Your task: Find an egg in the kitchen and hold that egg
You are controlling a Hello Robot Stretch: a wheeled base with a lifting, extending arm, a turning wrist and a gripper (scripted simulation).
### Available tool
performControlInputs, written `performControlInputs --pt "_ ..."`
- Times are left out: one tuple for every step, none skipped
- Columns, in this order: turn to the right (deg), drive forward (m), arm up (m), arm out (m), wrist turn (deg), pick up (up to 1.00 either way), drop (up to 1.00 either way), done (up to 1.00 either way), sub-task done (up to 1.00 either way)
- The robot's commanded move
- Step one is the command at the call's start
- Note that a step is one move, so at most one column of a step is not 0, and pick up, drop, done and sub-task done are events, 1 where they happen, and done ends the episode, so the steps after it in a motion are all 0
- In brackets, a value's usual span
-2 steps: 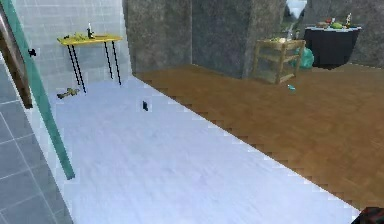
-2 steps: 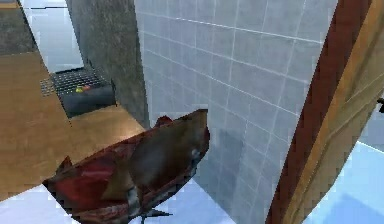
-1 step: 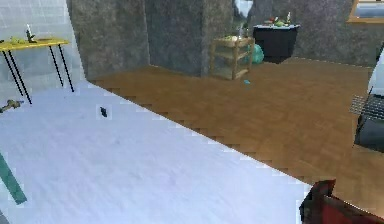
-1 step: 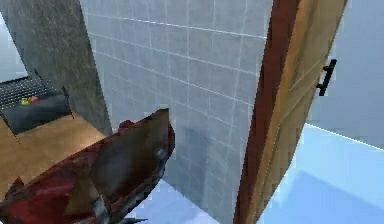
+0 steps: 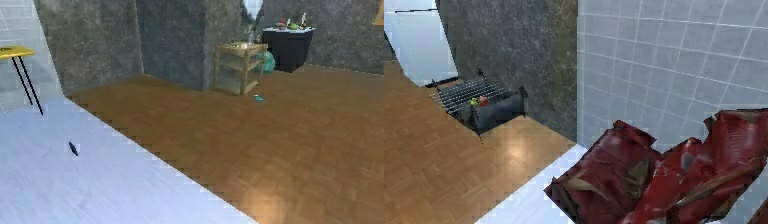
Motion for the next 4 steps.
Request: performControlInputs --pt "27.0 0.00 0.00 0.00 0.0 0.00 0.00 0.00 0.00" --pt "0.0 1.00 0.00 0.00 0.0 0.00 0.00 0.00 0.00" --pt "0.0 1.00 0.00 0.00 0.0 0.00 0.00 0.00 0.00" --pt "3.0 0.00 0.00 0.00 0.0 0.00 0.00 0.00 0.00"
